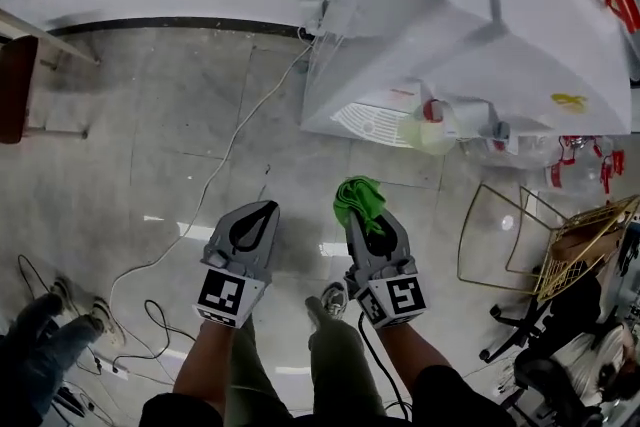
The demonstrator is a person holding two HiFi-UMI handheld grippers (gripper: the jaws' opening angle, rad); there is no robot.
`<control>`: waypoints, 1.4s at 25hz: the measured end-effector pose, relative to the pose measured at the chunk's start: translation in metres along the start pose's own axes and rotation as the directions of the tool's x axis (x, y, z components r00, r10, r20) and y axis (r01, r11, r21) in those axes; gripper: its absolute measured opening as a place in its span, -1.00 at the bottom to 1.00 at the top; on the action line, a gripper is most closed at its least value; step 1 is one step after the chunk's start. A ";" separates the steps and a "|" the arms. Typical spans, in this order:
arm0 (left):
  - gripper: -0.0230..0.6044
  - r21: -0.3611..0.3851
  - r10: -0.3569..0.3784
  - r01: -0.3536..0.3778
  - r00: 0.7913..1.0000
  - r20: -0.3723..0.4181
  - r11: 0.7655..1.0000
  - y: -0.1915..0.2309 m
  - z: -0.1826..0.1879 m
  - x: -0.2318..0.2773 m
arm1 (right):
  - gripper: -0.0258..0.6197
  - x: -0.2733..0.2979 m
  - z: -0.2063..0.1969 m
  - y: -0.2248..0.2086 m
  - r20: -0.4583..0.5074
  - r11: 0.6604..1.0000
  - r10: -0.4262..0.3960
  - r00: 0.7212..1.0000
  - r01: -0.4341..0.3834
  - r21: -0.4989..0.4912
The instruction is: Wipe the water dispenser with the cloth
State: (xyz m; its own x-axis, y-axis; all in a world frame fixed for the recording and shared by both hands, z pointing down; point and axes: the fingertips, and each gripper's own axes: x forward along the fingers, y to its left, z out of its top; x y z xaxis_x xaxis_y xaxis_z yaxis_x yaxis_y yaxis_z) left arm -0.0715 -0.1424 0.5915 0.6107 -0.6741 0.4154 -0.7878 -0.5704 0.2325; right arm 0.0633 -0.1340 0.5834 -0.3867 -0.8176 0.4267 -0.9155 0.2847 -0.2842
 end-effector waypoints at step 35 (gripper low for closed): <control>-0.92 0.116 -0.059 0.033 0.971 0.231 0.993 -0.033 -0.020 0.038 | -0.59 0.139 -0.065 -0.104 0.218 0.974 -0.045 0.975 0.091 -0.208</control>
State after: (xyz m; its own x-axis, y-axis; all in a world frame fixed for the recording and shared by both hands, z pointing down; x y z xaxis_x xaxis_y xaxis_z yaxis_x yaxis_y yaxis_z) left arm -0.0234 -0.1399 0.6173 0.6583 -0.7292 0.1868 -0.7526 -0.6429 0.1426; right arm 0.0979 -0.2444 0.7278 -0.3121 -0.9188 0.2415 -0.9499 0.3069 -0.0596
